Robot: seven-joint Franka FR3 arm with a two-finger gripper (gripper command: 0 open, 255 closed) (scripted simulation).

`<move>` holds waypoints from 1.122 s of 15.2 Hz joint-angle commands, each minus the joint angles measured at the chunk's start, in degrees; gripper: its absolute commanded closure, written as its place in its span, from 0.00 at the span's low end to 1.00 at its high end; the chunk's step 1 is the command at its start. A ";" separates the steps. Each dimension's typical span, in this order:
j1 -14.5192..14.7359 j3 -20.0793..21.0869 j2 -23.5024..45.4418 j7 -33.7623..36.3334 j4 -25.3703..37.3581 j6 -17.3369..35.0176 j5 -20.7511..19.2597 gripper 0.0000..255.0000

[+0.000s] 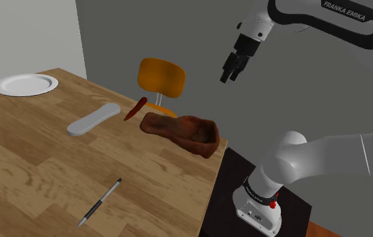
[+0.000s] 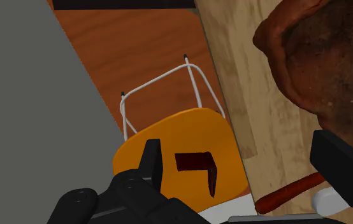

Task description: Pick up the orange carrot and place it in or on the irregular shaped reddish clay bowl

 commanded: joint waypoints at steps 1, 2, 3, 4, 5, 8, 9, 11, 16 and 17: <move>0.00 0.00 0.00 0.00 0.00 0.00 0.00 0.00; -0.33 1.73 0.02 2.94 -0.93 1.25 0.85 0.00; -0.67 3.49 0.19 5.86 -1.74 2.51 1.70 0.00; -0.99 5.24 0.50 8.77 -2.41 3.79 2.52 0.00; -1.33 7.01 0.96 11.67 -2.96 5.09 3.33 0.00; -2.42 12.33 3.17 20.33 -3.84 9.05 5.51 0.00; -2.81 14.10 4.18 23.21 -3.87 10.38 6.11 0.00; -3.72 17.62 6.60 29.00 -3.57 13.02 7.08 0.00; -6.87 26.36 14.68 43.73 -0.68 19.29 7.69 0.00; -7.65 28.08 16.62 46.78 0.24 20.43 7.40 0.00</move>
